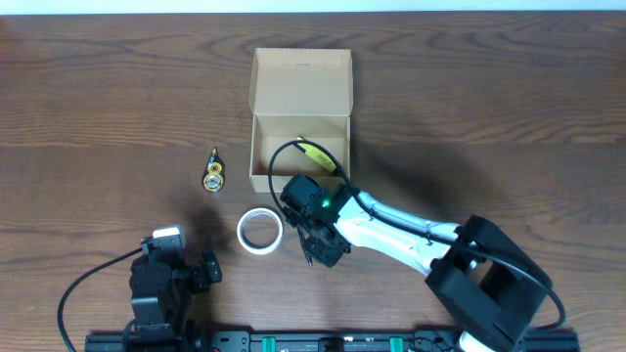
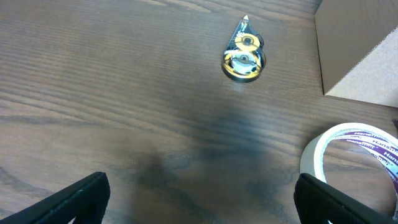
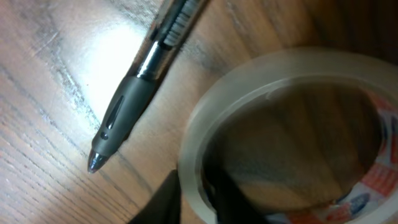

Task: Pack container
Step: 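Move the right gripper to the clear tape roll and grasp its rim, then carry the clear tape roll with the right gripper into the box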

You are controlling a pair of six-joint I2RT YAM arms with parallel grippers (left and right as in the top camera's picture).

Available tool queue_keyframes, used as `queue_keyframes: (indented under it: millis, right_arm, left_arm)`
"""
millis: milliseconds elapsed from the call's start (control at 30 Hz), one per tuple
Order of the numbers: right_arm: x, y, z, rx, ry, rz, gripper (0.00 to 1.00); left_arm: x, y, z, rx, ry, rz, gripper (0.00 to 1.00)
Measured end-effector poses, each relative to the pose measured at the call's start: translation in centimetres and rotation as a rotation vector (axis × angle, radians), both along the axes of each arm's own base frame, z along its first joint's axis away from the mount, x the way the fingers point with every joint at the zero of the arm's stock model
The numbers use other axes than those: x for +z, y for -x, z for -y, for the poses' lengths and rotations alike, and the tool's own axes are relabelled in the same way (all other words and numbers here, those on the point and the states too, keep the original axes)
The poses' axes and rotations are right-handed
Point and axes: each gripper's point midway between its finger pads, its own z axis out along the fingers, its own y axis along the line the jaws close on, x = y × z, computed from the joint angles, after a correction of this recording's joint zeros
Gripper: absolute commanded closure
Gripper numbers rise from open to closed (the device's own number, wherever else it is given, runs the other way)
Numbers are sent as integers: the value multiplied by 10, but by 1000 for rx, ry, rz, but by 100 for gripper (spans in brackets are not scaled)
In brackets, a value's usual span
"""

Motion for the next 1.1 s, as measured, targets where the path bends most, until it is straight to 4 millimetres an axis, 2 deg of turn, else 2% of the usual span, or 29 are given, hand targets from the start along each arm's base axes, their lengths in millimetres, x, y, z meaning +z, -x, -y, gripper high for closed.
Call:
queue_keyframes:
  millis: [67,367,633,933,1000,1100]
  right_arm:
    - [0,0,1,-2,2,0,99]
    - [0,6,7,-3,31,-22,99]
    - [10,26,33,-43,143,-107,99]
    - [75,29,17,-69,20,-10,99]
    - [96,20,12,-75,-17,45,99]
    - [130,-4,-4,-81,-81,157,99]
  left_arm:
    - [0,0,0,0,0,0,5]
    - [0,0,0,0,0,0,4]
    - [0,0,0,0,0,0,4]
    - [0,0,0,0,0,0,5]
    - [0,0,0,0,0,0,5]
    - [0,0,0,0,0,0,5]
